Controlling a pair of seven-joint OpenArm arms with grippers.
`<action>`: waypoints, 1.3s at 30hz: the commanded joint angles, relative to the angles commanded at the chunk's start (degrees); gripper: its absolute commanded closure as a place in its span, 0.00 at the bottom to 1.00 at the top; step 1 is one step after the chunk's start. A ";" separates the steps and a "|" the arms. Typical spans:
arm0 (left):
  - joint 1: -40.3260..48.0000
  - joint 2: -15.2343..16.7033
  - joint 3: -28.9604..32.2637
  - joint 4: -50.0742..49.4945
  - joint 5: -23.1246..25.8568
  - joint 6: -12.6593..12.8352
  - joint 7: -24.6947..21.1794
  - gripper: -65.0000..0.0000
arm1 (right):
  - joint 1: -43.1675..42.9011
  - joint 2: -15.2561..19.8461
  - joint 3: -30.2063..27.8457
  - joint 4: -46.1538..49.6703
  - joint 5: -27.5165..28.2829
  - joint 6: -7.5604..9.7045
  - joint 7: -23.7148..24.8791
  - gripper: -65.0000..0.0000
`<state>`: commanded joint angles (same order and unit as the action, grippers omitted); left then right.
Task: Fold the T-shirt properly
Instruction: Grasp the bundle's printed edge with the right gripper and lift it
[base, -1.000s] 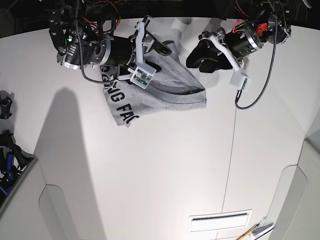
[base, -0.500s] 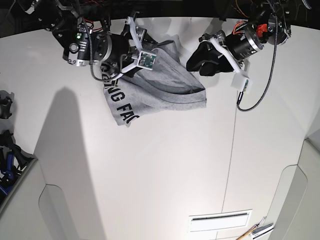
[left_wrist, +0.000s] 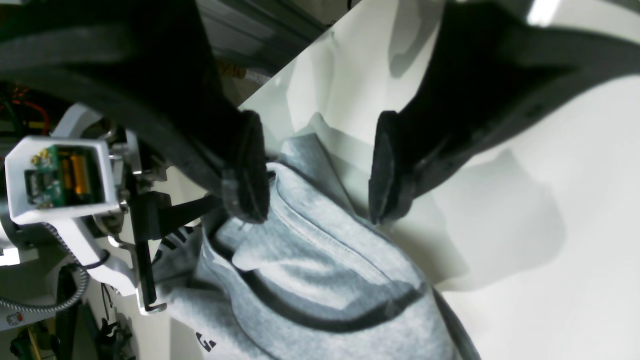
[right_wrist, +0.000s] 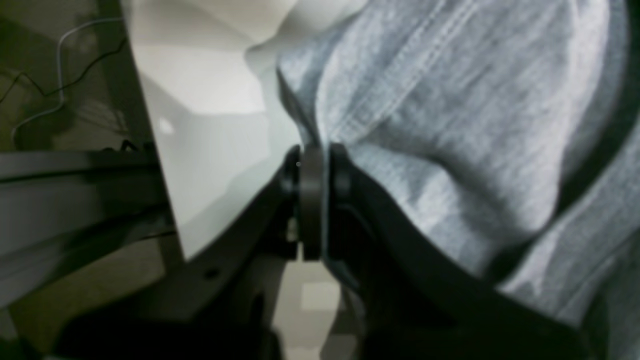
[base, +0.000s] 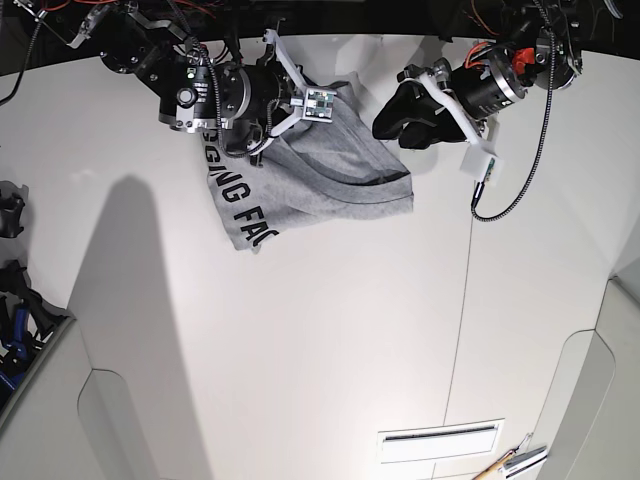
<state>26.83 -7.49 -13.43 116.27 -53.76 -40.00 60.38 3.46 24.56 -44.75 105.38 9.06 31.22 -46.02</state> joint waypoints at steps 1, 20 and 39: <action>0.00 0.00 0.00 0.00 0.00 0.00 -0.15 0.46 | 0.00 0.00 0.00 0.57 0.44 -0.02 -0.02 1.00; -0.13 -0.31 -13.29 0.02 -3.06 0.00 -0.09 0.46 | -0.17 -4.74 0.00 13.75 12.17 -0.98 -0.55 1.00; 0.02 -0.28 -7.15 9.03 -5.25 0.00 1.55 0.88 | -0.11 -14.32 23.78 13.18 8.31 -9.46 3.04 1.00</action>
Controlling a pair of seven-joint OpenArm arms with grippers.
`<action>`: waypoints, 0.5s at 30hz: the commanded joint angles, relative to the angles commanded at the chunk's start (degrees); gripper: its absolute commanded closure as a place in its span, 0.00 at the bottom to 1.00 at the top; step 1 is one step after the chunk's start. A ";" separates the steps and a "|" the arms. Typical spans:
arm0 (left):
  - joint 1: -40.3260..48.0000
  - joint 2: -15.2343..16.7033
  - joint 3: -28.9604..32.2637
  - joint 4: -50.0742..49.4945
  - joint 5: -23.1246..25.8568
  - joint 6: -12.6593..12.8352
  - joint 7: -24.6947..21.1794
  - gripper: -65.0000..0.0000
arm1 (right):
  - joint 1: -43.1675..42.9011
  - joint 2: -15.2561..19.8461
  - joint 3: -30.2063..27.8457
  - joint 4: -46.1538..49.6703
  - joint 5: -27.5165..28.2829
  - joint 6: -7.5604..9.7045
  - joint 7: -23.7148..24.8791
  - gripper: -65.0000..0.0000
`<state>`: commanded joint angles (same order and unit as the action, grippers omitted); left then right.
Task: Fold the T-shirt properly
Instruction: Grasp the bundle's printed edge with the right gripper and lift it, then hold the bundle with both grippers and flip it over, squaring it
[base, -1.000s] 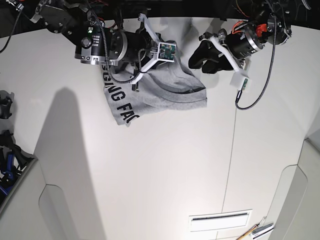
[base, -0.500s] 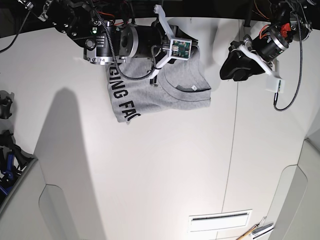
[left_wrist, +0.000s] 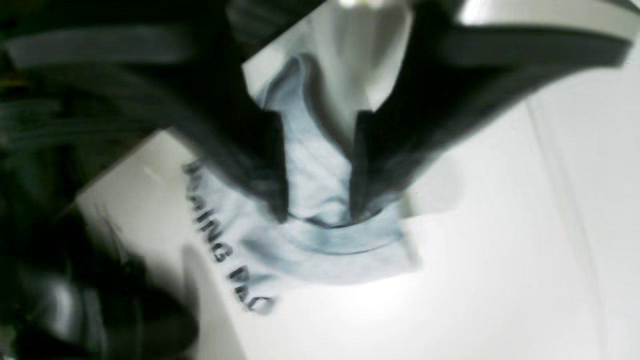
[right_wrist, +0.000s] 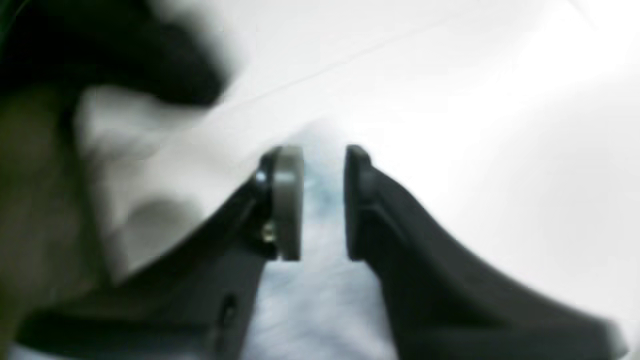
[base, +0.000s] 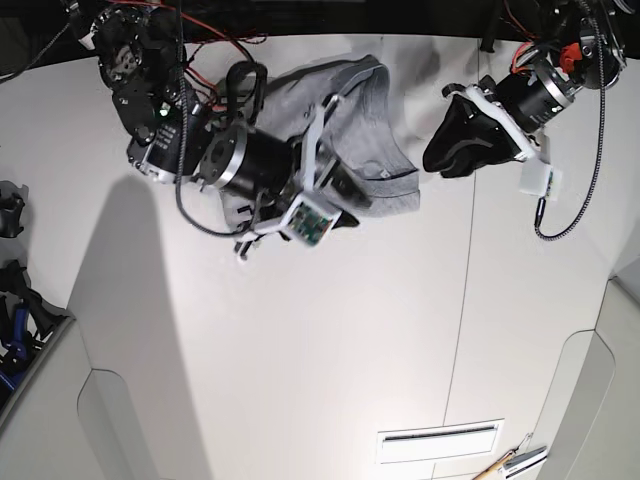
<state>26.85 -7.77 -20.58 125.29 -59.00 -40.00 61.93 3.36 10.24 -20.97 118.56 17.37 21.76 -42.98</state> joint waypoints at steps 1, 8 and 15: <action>0.00 0.02 2.75 0.00 2.01 0.00 0.00 0.97 | 0.13 -0.96 2.40 -0.83 -0.68 0.07 1.18 1.00; -0.02 0.13 25.14 -0.55 23.17 0.00 -7.76 1.00 | 9.62 -4.44 7.02 -21.27 -1.09 0.57 3.19 1.00; -0.04 0.11 31.01 -10.36 28.46 0.54 -8.63 1.00 | 17.77 -4.70 7.02 -45.13 3.26 7.37 3.39 1.00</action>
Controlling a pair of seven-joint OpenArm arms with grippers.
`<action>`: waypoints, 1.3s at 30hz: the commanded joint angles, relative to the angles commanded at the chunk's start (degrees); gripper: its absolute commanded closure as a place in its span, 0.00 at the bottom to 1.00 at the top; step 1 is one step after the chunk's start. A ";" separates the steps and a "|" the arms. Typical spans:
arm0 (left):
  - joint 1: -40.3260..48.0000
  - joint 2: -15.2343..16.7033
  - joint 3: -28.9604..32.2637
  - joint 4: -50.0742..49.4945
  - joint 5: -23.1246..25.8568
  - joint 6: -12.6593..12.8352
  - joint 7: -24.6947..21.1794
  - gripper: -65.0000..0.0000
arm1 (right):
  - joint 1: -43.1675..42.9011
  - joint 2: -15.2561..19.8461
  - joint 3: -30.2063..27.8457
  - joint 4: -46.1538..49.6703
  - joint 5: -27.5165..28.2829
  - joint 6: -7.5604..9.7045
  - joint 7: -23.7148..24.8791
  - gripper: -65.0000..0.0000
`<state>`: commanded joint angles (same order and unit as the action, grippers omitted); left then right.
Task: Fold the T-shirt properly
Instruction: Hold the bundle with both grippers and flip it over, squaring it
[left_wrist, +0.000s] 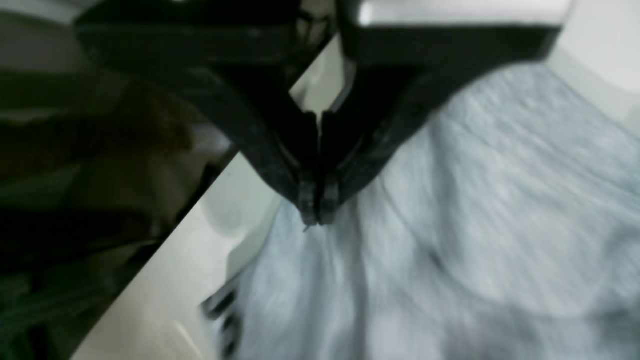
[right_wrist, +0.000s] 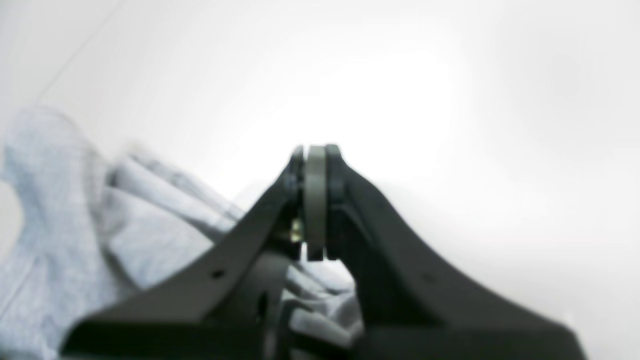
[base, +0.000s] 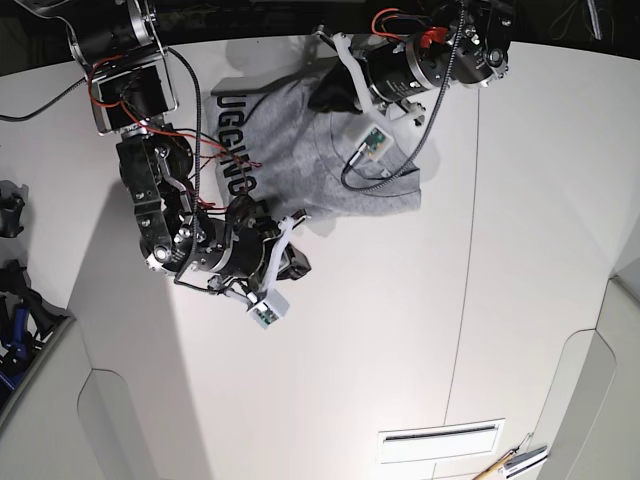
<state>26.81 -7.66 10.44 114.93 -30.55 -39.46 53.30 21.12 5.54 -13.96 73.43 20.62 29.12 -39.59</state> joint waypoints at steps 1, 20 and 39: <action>-0.17 -0.04 -0.09 -1.77 0.07 0.00 -0.42 1.00 | -0.07 0.02 0.02 -0.83 0.74 0.81 -0.07 1.00; -8.90 -6.64 -16.13 -5.20 5.92 2.84 -3.41 1.00 | -14.84 8.87 1.64 14.16 12.83 4.11 -7.80 1.00; 1.60 -6.62 -8.04 1.99 3.96 2.95 -5.20 1.00 | -18.51 8.90 11.32 16.79 10.91 4.11 -9.75 1.00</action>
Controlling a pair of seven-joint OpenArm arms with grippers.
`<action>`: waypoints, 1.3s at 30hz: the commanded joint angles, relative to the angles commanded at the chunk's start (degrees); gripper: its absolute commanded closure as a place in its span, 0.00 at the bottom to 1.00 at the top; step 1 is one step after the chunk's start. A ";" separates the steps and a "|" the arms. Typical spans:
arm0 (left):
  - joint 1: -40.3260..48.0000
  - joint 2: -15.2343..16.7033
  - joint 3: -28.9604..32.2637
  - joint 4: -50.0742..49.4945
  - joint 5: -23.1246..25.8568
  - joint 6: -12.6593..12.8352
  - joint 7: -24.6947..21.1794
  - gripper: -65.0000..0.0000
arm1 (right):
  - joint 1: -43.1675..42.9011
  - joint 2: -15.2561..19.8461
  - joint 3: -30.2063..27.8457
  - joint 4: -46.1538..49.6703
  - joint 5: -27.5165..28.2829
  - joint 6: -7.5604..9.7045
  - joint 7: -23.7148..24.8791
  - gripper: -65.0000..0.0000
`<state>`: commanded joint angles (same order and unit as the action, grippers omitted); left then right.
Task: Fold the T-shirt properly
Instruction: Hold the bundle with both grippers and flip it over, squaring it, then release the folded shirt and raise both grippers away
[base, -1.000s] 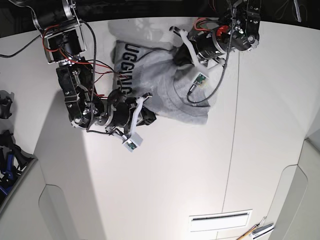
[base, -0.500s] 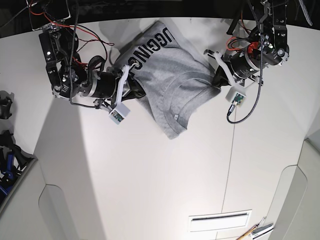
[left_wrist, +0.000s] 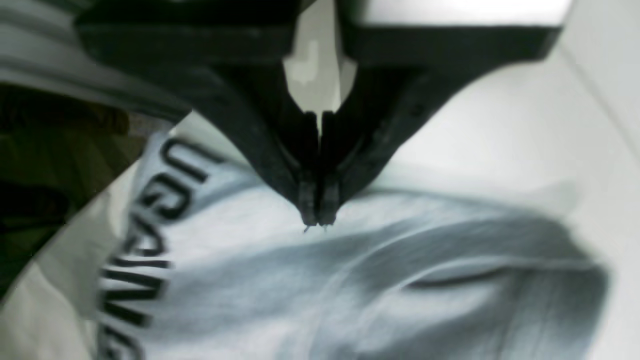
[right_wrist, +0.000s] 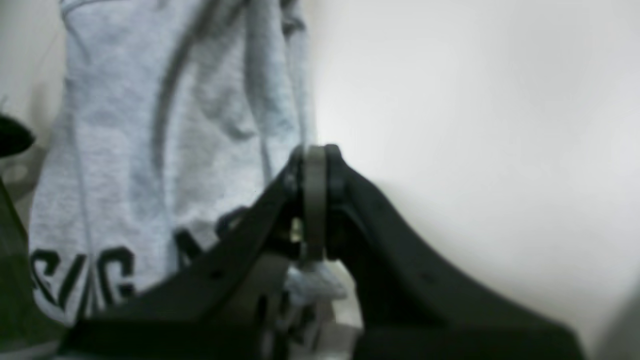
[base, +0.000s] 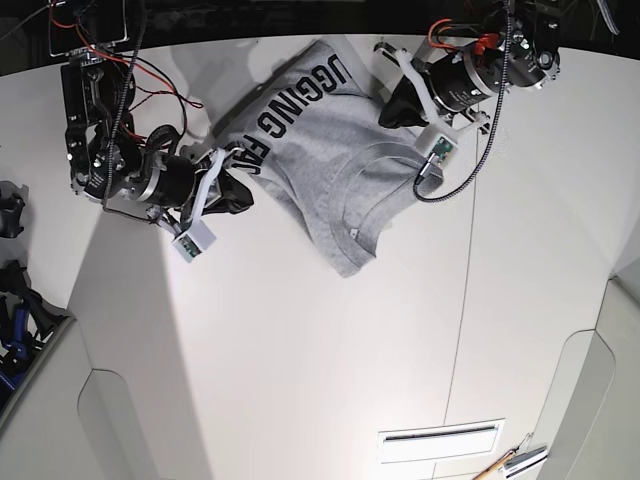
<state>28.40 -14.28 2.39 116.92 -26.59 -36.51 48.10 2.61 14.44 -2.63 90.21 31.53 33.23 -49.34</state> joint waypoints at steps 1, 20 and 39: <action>-0.02 0.00 0.81 -1.57 2.14 1.60 -1.18 1.00 | -0.46 0.00 -0.02 -0.02 0.15 0.00 -0.02 1.00; -22.56 -0.02 1.25 -29.20 2.32 4.42 -0.39 1.00 | -8.17 -3.52 0.00 0.00 8.33 0.00 -0.66 1.00; -10.21 -0.07 -3.26 -3.80 1.73 5.97 5.42 1.00 | 0.61 -2.51 0.17 0.11 3.39 -0.26 -1.40 1.00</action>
<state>18.20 -14.35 -0.86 113.12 -24.86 -30.55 53.52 3.22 11.92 -2.46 90.32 34.92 32.97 -50.74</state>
